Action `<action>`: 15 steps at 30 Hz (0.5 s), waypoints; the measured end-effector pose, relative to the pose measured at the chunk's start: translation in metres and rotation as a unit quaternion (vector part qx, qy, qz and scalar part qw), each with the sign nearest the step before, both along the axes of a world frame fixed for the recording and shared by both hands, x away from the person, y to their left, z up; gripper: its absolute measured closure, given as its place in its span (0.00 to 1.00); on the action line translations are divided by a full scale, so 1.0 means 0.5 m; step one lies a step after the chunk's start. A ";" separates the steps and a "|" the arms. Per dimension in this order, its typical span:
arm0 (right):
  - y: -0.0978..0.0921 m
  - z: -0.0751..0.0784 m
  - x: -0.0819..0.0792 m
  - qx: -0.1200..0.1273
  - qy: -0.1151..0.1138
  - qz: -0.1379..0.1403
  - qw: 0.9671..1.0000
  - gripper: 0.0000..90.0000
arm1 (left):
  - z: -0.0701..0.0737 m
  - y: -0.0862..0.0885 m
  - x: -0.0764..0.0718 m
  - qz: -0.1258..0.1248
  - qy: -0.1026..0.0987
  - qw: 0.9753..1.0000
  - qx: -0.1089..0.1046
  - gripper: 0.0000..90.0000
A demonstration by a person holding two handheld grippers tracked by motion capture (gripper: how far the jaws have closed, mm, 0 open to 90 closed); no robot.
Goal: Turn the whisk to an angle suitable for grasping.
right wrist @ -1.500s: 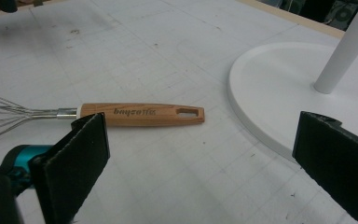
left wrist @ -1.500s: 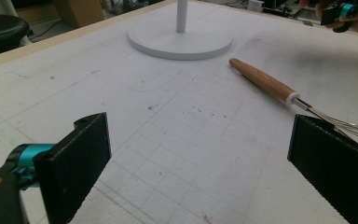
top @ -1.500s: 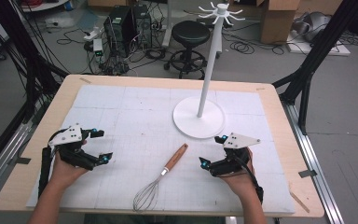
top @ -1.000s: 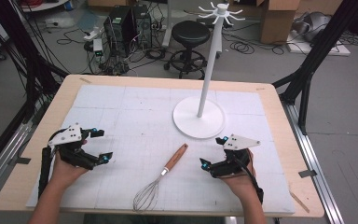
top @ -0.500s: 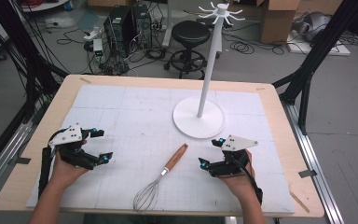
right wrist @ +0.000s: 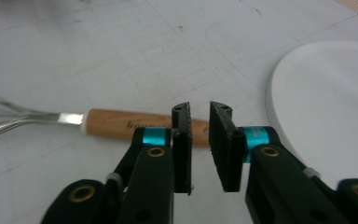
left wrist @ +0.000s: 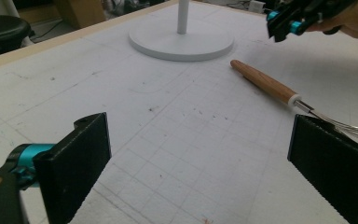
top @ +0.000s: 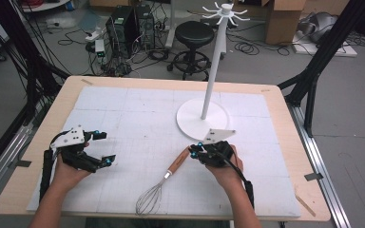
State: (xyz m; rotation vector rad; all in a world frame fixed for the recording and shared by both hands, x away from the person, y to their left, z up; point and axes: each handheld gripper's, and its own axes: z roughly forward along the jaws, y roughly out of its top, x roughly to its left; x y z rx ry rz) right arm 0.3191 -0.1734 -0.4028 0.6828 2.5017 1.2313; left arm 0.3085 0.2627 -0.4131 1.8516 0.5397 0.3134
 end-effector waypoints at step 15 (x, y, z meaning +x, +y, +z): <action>0.086 -0.052 0.082 -0.096 0.033 -0.007 0.995 1.00 | 0.004 0.003 -0.001 -0.001 -0.005 1.000 -0.001 0.07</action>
